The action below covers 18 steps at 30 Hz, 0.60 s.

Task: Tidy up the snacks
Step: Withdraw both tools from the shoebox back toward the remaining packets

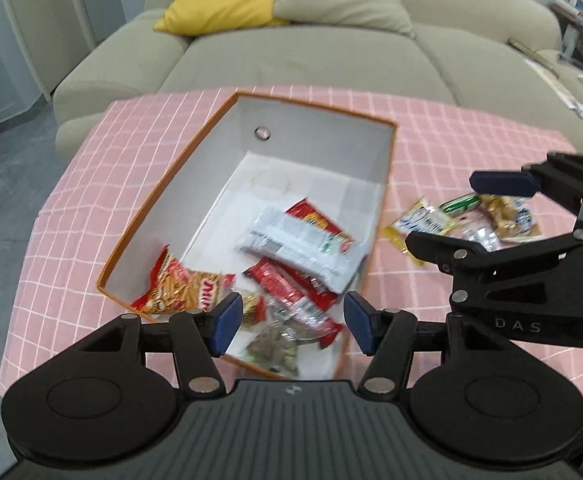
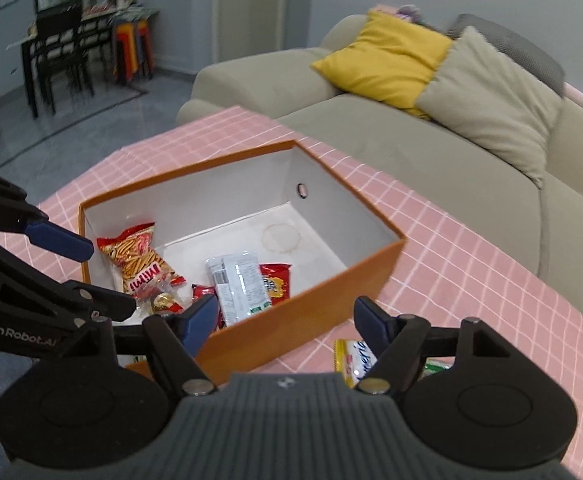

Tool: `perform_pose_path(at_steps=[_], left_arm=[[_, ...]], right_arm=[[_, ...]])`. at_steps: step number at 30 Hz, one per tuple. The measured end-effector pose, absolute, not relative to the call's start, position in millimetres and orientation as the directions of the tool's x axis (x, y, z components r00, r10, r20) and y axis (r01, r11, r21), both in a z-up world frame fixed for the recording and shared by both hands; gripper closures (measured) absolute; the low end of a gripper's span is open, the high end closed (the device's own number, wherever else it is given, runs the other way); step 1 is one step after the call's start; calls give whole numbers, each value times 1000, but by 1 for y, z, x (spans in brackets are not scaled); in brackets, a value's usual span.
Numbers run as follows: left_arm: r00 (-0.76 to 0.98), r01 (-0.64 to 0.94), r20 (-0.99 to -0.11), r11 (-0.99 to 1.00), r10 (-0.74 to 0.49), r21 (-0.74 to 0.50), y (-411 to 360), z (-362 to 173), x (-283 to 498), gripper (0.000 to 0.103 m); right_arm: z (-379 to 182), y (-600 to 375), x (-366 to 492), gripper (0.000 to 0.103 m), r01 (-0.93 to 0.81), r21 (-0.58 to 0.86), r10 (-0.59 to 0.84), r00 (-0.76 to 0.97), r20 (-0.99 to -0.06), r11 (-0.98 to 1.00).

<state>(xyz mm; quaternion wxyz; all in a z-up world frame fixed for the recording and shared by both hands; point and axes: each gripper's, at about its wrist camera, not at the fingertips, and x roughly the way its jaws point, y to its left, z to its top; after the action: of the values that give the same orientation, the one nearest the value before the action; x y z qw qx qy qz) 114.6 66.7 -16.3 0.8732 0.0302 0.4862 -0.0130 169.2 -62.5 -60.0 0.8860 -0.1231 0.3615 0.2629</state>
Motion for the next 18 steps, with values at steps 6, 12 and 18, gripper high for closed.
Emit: perform_pose_path(at_steps=[6, 12, 18], left_arm=[[585, 39, -811, 999, -3, 24, 45, -15, 96, 33], [633, 18, -772, 998, -59, -61, 34, -19, 81, 33], [659, 76, -738, 989, -144, -126, 11, -29, 71, 30]], right_arm=[[-59, -93, 148, 30, -470, -7, 344, 656, -672, 883], [-70, -123, 123, 26, -360, -20, 264, 719, -642, 933], [-96, -158, 103, 23, -212, 8, 165, 734, -658, 977]])
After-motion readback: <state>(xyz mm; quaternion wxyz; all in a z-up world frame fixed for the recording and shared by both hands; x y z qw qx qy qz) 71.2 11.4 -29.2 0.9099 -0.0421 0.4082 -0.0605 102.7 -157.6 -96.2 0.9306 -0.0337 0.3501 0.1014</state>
